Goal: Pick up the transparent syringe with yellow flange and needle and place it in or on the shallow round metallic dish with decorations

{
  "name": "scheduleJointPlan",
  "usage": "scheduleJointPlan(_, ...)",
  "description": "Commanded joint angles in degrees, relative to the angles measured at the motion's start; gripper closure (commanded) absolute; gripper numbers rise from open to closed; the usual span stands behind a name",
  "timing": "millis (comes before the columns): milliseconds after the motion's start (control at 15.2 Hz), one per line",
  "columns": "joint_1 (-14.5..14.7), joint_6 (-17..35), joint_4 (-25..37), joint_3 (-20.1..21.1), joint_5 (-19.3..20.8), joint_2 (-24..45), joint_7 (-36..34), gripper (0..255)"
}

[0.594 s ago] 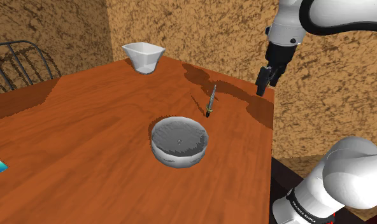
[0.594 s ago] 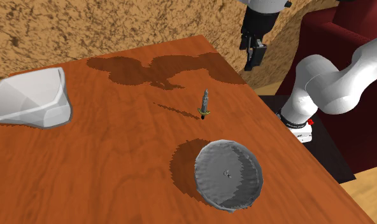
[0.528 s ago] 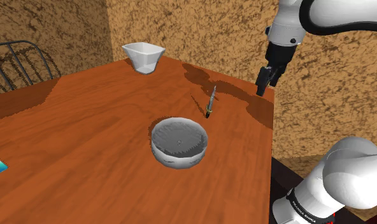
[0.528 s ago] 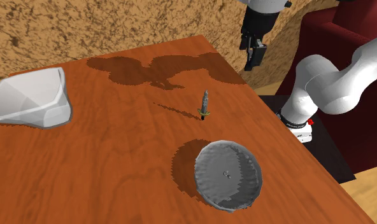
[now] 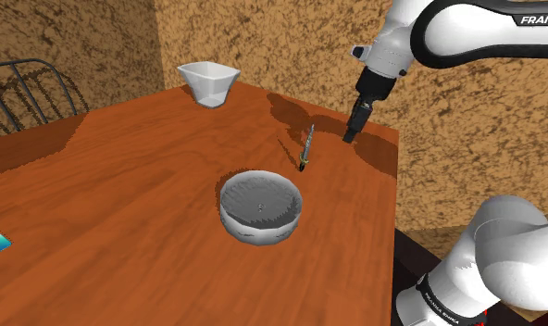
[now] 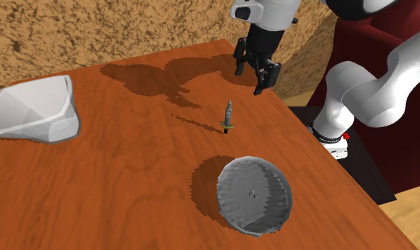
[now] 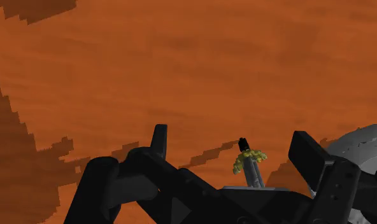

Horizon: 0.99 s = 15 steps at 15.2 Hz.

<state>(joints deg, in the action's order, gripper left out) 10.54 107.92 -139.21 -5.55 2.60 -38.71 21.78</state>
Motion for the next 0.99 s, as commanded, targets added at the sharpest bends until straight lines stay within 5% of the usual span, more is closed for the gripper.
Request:
scheduleJointPlan(0,3.54,5.06,-0.81,-2.57,-2.14,1.6,8.02,0)
scheduleJointPlan(330,12.31,12.7,-0.74,-8.39,-8.4,5.37,25.63,0)
scheduleJointPlan(924,13.16,19.08,-4.26,-8.48,-9.39,8.22,26.24,0)
